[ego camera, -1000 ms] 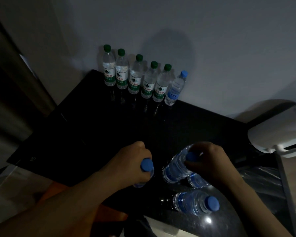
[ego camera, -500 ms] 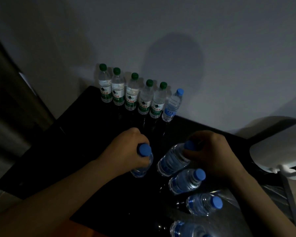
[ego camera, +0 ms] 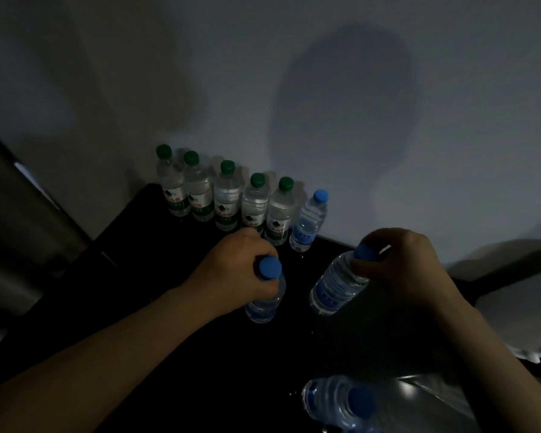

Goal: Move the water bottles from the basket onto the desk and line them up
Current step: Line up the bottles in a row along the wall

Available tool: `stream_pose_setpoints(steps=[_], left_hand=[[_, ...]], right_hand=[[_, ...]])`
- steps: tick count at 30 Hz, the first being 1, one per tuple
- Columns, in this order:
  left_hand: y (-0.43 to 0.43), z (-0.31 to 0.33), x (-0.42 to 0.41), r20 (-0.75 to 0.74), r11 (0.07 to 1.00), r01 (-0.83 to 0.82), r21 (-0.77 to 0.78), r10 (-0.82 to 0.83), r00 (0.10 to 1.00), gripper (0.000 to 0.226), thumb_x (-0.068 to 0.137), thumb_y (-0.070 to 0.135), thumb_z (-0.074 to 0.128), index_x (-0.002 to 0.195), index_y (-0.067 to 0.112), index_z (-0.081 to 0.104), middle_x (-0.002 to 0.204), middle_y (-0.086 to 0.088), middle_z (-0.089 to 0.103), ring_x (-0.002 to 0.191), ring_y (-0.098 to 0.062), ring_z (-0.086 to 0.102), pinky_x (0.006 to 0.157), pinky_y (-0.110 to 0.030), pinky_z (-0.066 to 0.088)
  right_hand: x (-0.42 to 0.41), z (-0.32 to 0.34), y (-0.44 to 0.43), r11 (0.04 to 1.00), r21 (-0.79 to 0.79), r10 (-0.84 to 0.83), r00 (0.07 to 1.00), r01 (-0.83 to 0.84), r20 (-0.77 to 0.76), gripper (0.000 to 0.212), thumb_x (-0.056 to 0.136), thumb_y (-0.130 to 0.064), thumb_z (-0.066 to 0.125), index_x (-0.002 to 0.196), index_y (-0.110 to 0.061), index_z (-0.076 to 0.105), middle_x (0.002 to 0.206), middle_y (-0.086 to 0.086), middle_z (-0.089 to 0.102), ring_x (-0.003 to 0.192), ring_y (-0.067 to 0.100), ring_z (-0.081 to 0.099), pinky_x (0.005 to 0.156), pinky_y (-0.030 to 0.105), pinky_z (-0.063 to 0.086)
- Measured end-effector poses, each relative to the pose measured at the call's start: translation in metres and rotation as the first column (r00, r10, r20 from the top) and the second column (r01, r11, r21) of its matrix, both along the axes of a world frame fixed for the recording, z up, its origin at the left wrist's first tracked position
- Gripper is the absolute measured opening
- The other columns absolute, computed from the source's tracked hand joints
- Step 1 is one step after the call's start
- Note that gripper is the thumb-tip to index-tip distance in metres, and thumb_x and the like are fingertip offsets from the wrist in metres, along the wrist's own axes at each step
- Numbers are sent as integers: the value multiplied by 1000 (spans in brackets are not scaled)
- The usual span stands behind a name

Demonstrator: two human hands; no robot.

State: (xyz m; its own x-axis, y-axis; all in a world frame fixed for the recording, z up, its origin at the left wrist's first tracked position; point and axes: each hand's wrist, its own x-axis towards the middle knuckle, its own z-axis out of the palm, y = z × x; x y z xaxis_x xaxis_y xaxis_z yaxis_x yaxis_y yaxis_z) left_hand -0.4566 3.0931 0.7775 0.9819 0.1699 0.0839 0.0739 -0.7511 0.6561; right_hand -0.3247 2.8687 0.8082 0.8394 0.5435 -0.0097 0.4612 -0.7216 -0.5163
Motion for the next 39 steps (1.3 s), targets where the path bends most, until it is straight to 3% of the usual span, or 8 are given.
stream_pose_setpoints(steps=[4, 7, 10, 15, 20, 29, 39], left_hand=[[3, -7, 25, 41, 1000, 12, -14, -12, 999, 25, 61, 20, 80, 84, 20, 70, 79, 14, 49, 72, 1, 52, 67, -12, 38], [4, -9, 42, 28, 999, 9, -31, -8, 1000, 24, 62, 23, 79, 84, 22, 69, 80, 14, 48, 74, 5, 50, 63, -12, 34], [6, -12, 56, -7, 999, 26, -24, -26, 1000, 21, 64, 23, 78, 83, 23, 69, 77, 15, 46, 75, 9, 48, 62, -11, 29], [9, -20, 71, -28, 998, 44, -35, -45, 999, 18, 65, 22, 77, 81, 21, 69, 76, 13, 47, 74, 1, 47, 63, -15, 32], [16, -28, 76, -34, 997, 43, -65, -46, 998, 20, 64, 23, 78, 82, 23, 69, 78, 13, 49, 76, 6, 49, 61, -7, 34], [25, -33, 82, -47, 995, 40, -95, -45, 998, 20, 64, 19, 78, 81, 20, 70, 83, 8, 53, 75, -2, 52, 65, -22, 40], [26, -33, 86, -42, 997, 37, -73, -40, 998, 20, 65, 20, 77, 83, 15, 69, 83, 4, 53, 76, -1, 50, 64, -20, 39]], right_hand=[[32, -9, 6, 1000, 0, -21, 1000, 21, 22, 23, 72, -18, 80, 92, -11, 70, 88, 6, 69, 71, 14, 62, 62, 29, 54], [54, -15, 12, 1000, -5, -27, 999, 28, 47, 23, 74, -18, 79, 94, -11, 70, 89, 5, 68, 70, 11, 60, 57, 16, 43], [75, -20, 20, 999, -9, -35, 997, 36, 66, 26, 75, -17, 78, 98, -9, 70, 94, 8, 69, 76, 17, 61, 64, 22, 47], [106, -29, 32, 998, -30, -44, 996, 47, 75, 31, 76, -20, 77, 104, -9, 68, 101, 8, 69, 82, 16, 61, 67, 20, 45], [123, -40, 46, 997, 6, -78, 991, 78, 107, 32, 75, -18, 78, 103, -6, 69, 100, 12, 69, 81, 16, 59, 70, 24, 44], [136, -58, 58, 998, -36, -54, 993, 58, 103, 33, 77, -18, 77, 106, -5, 68, 104, 12, 68, 84, 15, 57, 73, 25, 45], [143, -67, 58, 998, -27, -59, 993, 62, 106, 33, 76, -16, 77, 105, -4, 68, 104, 14, 68, 87, 19, 60, 75, 28, 48]])
